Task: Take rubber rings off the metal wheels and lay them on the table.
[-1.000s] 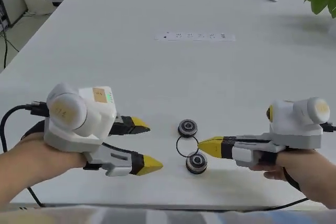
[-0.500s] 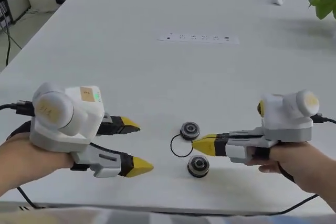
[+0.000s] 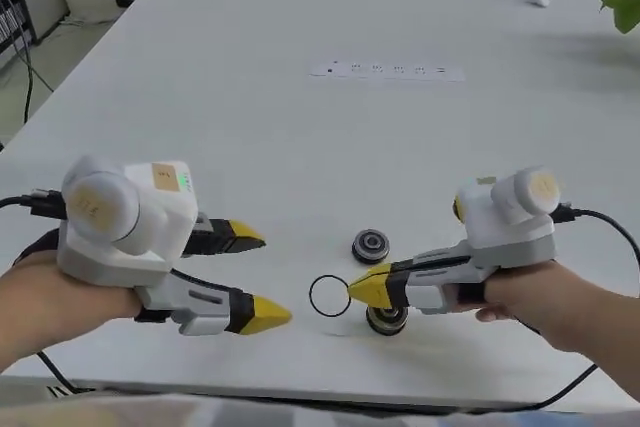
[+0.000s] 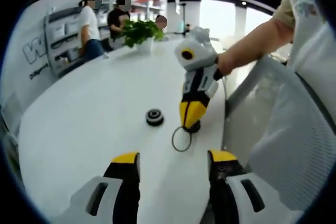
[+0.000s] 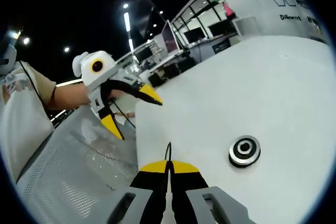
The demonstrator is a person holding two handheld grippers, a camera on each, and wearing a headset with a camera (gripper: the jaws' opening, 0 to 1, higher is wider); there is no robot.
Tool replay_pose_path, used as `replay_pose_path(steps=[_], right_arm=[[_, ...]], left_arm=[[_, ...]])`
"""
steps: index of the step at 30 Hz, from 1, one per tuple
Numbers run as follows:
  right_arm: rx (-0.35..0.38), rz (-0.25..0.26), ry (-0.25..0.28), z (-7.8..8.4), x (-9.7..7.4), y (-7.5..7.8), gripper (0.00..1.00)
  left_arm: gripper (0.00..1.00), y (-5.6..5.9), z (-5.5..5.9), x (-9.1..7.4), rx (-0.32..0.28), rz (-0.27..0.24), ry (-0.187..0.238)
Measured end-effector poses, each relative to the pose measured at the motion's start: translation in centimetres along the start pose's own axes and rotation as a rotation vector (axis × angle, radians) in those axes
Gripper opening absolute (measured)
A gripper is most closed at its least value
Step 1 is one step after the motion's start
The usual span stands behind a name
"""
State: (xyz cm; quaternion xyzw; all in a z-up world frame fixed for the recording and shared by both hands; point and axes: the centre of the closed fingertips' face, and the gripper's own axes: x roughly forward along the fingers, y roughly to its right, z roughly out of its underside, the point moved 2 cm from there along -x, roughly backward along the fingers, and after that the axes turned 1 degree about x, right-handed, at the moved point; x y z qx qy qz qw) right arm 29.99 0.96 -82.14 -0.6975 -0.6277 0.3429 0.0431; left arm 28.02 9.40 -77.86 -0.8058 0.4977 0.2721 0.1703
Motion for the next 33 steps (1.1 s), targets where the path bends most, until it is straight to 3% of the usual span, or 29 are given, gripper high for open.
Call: replay_pose_path(steps=[19,26,33], right_arm=[[-0.073,0.041,-0.075,1.1,1.3,0.6,0.0],[-0.104,0.051,-0.084,1.1,1.5,0.7,0.0],[-0.122,0.061,-0.078,1.1,1.4,0.8,0.06]], left_arm=[[0.53,0.1,0.1,0.1,-0.009,0.001,-0.002],[0.53,0.1,0.1,0.1,-0.01,0.003,-0.004],[0.53,0.1,0.1,0.1,-0.009,0.003,-0.004]])
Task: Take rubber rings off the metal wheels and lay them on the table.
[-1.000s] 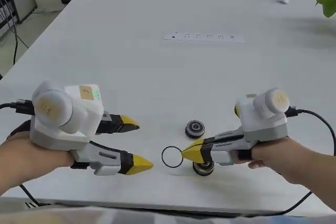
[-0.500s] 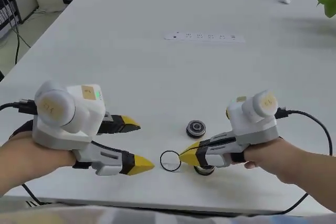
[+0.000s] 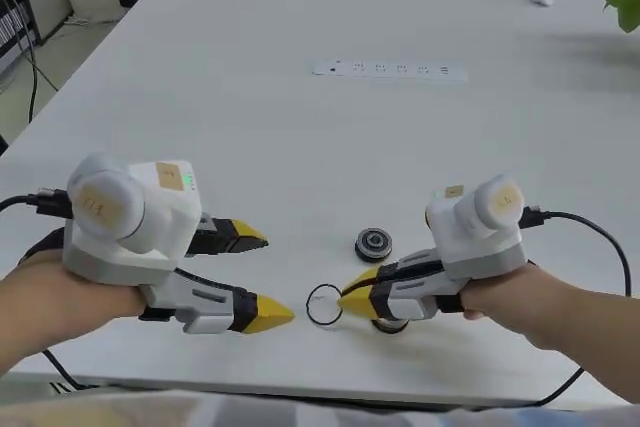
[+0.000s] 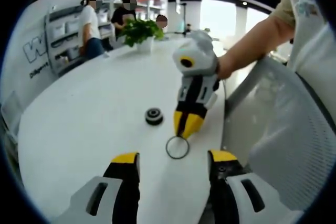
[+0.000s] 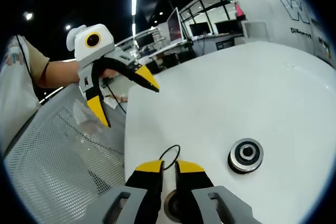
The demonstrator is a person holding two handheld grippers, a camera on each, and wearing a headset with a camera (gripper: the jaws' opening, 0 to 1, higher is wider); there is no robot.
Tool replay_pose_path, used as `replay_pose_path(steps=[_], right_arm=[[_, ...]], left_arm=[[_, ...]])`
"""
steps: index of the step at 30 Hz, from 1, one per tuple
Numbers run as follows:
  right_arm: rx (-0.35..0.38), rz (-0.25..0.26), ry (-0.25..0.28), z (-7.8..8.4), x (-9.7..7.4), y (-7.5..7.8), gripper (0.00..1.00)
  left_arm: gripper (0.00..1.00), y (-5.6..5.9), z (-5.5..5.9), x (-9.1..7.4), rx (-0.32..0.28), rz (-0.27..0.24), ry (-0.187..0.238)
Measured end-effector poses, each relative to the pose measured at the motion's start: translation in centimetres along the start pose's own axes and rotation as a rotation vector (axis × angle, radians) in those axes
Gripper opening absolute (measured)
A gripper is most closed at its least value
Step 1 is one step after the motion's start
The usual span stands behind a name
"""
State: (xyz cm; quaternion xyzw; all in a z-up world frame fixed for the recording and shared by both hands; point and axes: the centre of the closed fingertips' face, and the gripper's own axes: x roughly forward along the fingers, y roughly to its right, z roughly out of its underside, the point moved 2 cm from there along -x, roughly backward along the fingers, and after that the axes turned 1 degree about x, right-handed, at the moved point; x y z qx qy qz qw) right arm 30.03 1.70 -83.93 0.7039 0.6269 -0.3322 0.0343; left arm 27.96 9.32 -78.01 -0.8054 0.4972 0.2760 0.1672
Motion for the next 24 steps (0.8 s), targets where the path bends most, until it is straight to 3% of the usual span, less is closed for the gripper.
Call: replay_pose_path(steps=[13,24], right_arm=[[-0.01,0.024,0.043,-0.9,-0.8,0.3,0.18],[0.0,0.054,0.115,-2.4,-2.8,1.0,0.21]], left_arm=[[0.53,-0.1,-0.1,0.2,0.007,0.007,-0.008],[0.52,-0.3,-0.6,0.6,0.011,0.015,-0.007]])
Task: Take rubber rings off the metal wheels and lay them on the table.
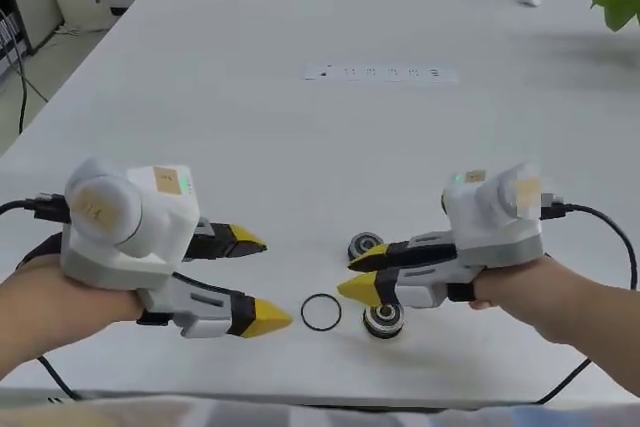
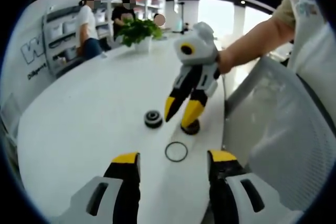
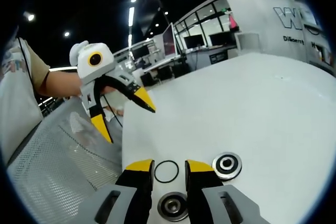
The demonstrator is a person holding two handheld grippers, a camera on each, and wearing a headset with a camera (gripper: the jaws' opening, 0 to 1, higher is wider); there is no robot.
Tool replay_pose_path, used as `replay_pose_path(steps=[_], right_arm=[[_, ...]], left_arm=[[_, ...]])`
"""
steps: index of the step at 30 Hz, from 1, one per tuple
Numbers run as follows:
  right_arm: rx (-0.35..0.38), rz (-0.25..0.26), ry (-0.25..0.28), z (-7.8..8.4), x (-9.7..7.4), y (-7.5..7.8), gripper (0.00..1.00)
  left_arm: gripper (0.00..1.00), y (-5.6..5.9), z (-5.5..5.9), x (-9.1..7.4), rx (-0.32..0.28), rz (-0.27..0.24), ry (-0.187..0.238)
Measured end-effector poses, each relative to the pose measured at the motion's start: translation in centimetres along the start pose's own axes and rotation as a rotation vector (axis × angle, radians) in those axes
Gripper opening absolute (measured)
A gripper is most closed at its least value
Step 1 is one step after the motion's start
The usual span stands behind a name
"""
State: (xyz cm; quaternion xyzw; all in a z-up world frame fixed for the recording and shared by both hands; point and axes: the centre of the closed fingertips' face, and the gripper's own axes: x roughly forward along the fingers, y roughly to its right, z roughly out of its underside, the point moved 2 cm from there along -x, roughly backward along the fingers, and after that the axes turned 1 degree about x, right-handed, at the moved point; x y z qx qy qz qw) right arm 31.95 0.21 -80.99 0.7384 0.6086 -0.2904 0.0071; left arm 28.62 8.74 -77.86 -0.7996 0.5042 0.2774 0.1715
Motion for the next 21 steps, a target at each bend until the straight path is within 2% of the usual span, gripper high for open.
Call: replay_pose_path(steps=[8,21], right_arm=[[0.004,0.034,0.051,-0.7,-1.7,0.5,0.23],[-0.001,0.079,0.07,0.1,-4.0,1.2,0.24]], left_arm=[[0.52,0.1,-0.7,0.7,0.017,0.013,-0.002],[0.51,0.1,-2.0,1.8,0.038,0.028,0.006]])
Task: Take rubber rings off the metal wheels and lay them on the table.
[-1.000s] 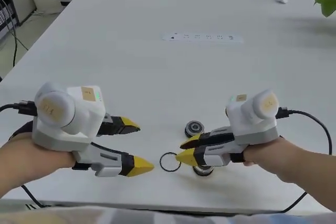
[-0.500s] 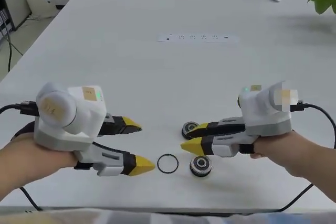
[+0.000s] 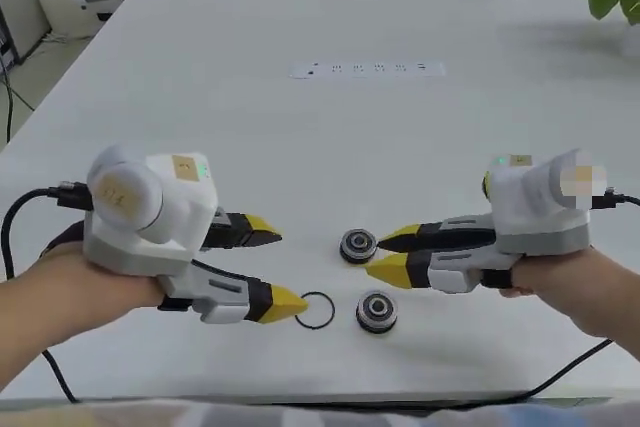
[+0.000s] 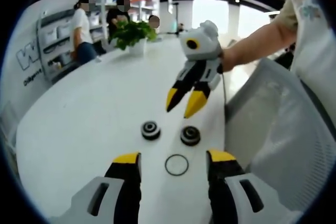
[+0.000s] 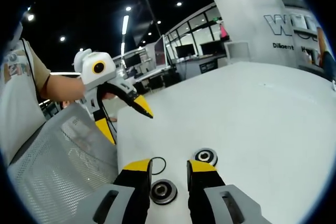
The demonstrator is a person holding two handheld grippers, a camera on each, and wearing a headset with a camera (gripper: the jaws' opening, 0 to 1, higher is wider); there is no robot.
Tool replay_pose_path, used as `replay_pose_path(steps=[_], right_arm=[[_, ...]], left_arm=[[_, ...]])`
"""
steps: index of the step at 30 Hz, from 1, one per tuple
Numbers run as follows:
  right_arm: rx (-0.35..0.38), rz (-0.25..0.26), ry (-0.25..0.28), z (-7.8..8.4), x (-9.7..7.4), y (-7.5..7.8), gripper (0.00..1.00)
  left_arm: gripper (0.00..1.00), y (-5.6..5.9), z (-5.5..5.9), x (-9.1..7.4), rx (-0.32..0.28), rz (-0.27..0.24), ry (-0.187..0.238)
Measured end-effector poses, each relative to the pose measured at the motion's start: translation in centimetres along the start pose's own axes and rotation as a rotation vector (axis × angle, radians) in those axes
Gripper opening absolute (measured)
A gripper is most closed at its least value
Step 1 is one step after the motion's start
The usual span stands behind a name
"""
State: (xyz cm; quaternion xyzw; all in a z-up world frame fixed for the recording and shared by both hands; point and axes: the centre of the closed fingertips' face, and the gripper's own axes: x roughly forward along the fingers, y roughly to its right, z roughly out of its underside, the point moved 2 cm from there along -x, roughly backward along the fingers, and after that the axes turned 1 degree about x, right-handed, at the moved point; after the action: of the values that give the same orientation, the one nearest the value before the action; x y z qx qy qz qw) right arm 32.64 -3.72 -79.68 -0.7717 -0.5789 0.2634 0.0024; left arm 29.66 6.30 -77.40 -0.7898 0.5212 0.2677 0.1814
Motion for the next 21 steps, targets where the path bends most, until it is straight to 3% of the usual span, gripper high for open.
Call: replay_pose_path(steps=[21], right_arm=[[0.018,0.033,-0.027,2.9,-1.7,0.1,0.27]], left_arm=[[0.49,0.0,-1.2,3.1,-0.015,0.053,0.016]])
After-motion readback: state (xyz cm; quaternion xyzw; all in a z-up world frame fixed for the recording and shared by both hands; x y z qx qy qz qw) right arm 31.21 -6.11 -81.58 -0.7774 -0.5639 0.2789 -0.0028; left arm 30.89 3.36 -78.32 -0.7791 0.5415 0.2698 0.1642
